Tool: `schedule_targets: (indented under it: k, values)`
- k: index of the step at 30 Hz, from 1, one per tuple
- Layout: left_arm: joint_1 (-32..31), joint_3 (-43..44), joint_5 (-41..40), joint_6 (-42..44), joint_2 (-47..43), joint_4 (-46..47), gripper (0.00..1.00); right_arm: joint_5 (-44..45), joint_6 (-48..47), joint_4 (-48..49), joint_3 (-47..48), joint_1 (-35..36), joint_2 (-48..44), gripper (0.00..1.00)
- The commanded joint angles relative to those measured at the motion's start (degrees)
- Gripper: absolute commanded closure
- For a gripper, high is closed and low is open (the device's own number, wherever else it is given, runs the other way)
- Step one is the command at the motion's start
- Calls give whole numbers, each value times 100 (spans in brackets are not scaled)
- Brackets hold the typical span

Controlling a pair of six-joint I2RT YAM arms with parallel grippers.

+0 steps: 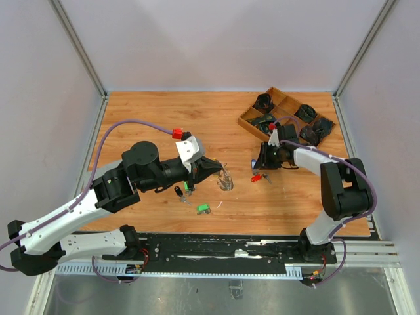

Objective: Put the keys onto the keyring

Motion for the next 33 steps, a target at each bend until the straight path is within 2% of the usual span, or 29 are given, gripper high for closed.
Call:
schedule_targets:
  k: [1, 14, 22, 33]
  values:
    - [-33, 11, 7, -25, -76, 293, 99, 6, 50, 159, -6, -184, 125, 71]
    - [-33, 55, 20, 3, -51, 296, 100, -219, 15, 152, 66, -194, 278, 82]
    - [-33, 64, 16, 21, -58, 296, 100, -339, -8, 242, 33, -190, 211, 99]
    - [-32, 39, -151, 52, -120, 243, 100, -537, -426, 135, -119, -208, -1028, 99]
